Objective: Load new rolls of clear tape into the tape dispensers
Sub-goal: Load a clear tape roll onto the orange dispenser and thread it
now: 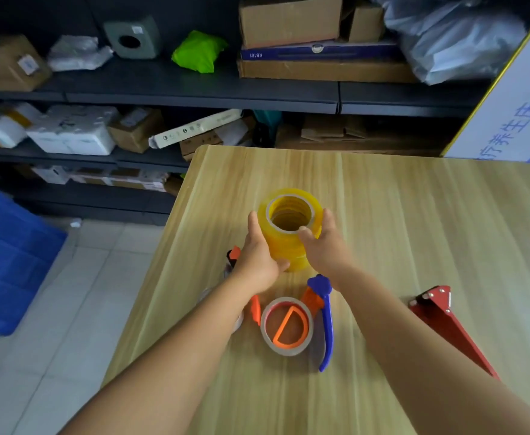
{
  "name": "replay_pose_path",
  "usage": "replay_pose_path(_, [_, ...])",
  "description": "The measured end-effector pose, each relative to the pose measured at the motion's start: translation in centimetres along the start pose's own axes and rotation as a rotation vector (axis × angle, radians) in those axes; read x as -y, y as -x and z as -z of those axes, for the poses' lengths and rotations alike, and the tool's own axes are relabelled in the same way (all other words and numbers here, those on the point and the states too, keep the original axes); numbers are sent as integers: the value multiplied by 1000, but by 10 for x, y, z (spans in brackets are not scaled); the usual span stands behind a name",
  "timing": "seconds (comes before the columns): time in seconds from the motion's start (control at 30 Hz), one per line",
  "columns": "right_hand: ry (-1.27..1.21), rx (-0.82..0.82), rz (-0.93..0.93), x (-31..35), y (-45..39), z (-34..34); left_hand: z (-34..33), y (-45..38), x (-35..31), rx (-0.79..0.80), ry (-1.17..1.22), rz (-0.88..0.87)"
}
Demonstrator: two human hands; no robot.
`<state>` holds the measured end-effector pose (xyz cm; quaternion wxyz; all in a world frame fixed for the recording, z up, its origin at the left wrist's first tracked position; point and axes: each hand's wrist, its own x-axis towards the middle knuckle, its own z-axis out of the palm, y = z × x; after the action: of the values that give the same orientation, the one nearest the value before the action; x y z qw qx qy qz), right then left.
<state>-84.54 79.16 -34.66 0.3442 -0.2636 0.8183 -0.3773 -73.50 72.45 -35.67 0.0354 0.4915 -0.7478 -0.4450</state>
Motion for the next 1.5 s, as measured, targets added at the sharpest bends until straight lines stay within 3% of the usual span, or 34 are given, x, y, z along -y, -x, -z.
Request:
replay_pose_path(0.2, [262,-98,244,0,49,-32,11,40,34,-124,-36,-103])
replay_pose_path(0.37, [503,108,375,-7,91,-74,12,71,83,-178,-312,-100])
replay_pose_path(0.5, [630,244,399,-24,110,-103,14,84,110,-120,-470,-72])
replay_pose_path(0.63, [842,285,376,-38,123,-116,21,90,133,-13,-549,-153])
replay_pose_path(0.87, [840,97,298,-42,147,-115,12,118,150,-145,-403,-285])
replay_pose_path(1.0, [773,64,311,-38,149,-111,16,117,143,-221,-126,-115])
replay_pose_path(1.17, [953,217,316,-34,138,-117,20,105,145,-59,-165,66])
replay_pose_path(1.5, [978,170,357,-35,122,-124,20,100,132,-123,-43,179])
